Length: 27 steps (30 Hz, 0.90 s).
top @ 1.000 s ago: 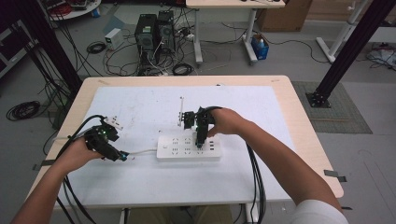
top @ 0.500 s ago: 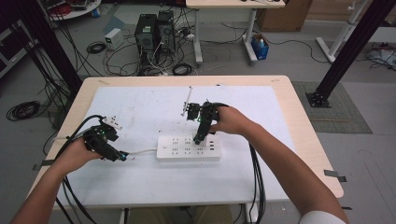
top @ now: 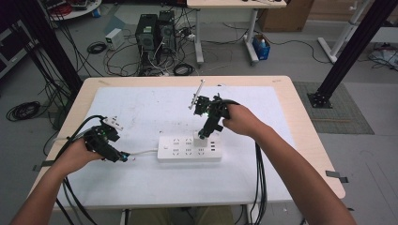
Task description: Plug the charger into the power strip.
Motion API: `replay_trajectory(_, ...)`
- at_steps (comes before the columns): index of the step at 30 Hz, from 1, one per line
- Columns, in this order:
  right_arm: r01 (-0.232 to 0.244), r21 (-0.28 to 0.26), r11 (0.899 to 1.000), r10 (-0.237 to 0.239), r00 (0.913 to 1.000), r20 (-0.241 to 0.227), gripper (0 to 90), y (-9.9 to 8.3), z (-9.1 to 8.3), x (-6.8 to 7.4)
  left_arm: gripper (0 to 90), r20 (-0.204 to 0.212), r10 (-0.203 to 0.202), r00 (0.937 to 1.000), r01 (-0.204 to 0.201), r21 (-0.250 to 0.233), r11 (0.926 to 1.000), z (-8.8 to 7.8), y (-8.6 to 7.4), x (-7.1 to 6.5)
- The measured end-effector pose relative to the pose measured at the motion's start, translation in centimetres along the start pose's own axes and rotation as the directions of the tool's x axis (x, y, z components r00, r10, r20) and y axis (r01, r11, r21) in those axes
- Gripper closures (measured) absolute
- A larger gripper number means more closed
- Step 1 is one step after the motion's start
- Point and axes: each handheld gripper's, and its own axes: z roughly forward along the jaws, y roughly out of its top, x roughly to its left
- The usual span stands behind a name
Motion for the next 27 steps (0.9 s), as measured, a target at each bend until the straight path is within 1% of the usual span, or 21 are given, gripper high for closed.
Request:
replay_trajectory(1,-0.007,-0.001,1.0,0.007,0.9999,0.009,12.8,-0.1,-0.2,0.1,17.2,0.001,0.0,1.0,0.0,0.001,1.0,0.0,0.1,0.0)
replay_trajectory(3,-0.009,-0.009,1.0,0.009,0.9999,0.01,12.8,-0.4,-0.8,0.1,17.2,0.001,0.01,1.0,-0.01,0.002,1.0,0.0,0.2,-0.1)
replay_trajectory(4,-0.012,-0.015,1.0,0.012,0.9998,0.014,12.7,-0.6,-1.1,0.1,17.2,0.0,0.007,1.0,-0.007,0.002,1.0,0.0,0.2,-0.1)
replay_trajectory(5,-0.026,-0.013,1.0,0.026,0.9995,0.015,12.5,-0.9,-1.4,0.0,17.2,0.002,0.01,0.9999,-0.01,0.002,0.9999,0.0,0.3,-0.2)
replay_trajectory(6,-0.026,-0.017,1.0,0.026,0.9994,0.02,10.0,-1.2,-1.7,-0.1,17.2,0.002,0.012,0.9999,-0.012,0.003,0.9999,-0.1,0.4,-0.2)
replay_trajectory(7,-0.043,-0.016,0.999,0.044,0.9986,0.029,6.6,-1.5,-2.0,-0.2,17.2,0.002,0.015,0.9999,-0.015,0.005,0.9999,-0.1,0.4,-0.2)
replay_trajectory(8,-0.062,-0.005,0.998,0.062,0.9973,0.038,1.3,-1.8,-2.3,-0.3,17.2,0.002,0.014,0.9999,-0.014,0.004,0.9999,-0.1,0.5,-0.2)
replay_trajectory(9,-0.068,-0.009,0.998,0.068,0.9965,0.049,1.2,-2.1,-2.6,-0.3,17.2,0.002,0.019,0.9998,-0.019,0.004,0.9998,-0.2,0.5,-0.2)
replay_trajectory(10,-0.075,-0.013,0.997,0.076,0.9957,0.052,1.2,-2.5,-3.0,-0.4,17.2,0.002,0.013,0.9999,-0.013,-0.001,0.9999,-0.2,0.5,-0.3)
replay_trajectory(11,-0.08,-0.016,0.997,0.08,0.9955,0.05,1.2,-2.8,-3.3,-0.4,17.2,0.003,0.018,0.9998,-0.018,-0.002,0.9998,-0.2,0.6,-0.3)
replay_trajectory(12,-0.091,-0.017,0.996,0.092,0.994,0.059,1.2,-3.2,-3.6,-0.4,17.2,0.002,0.02,0.9998,-0.02,0.0,0.9998,-0.2,0.6,-0.3)
replay_trajectory(14,-0.096,-0.026,0.995,0.098,0.9923,0.076,1.1,-3.8,-4.2,-0.3,17.2,0.001,0.02,0.9998,-0.02,-0.004,0.9998,-0.3,0.7,-0.3)
replay_trajectory(15,-0.099,-0.026,0.995,0.101,0.9909,0.09,1.1,-4.1,-4.5,-0.3,17.2,0.001,0.021,0.9998,-0.021,-0.008,0.9997,-0.3,0.8,-0.3)
replay_trajectory(19,-0.13,-0.026,0.991,0.132,0.9843,0.116,1.1,-5.7,-5.5,-0.3,17.2,-0.008,0.034,0.9994,-0.034,-0.017,0.9993,-0.6,1.2,-0.5)
replay_trajectory(21,-0.138,-0.033,0.99,0.141,0.9812,0.132,1.1,-6.5,-5.9,-0.2,17.2,-0.013,0.039,0.9992,-0.039,-0.021,0.999,-0.7,1.3,-0.6)
replay_trajectory(24,-0.138,-0.038,0.99,0.142,0.9802,0.138,1.1,-7.5,-6.5,-0.1,17.2,-0.021,0.041,0.999,-0.041,-0.026,0.9988,-0.8,1.4,-0.6)
replay_trajectory(26,-0.159,-0.035,0.987,0.163,0.9749,0.152,1.1,-8.2,-6.7,-0.1,17.2,-0.023,0.046,0.9987,-0.046,-0.026,0.9986,-0.9,1.5,-0.7)
replay_trajectory(27,-0.171,-0.034,0.985,0.175,0.9723,0.156,1.2,-8.5,-6.7,0.0,17.2,-0.024,0.055,0.9982,-0.056,-0.021,0.9982,-1.0,1.6,-0.7)
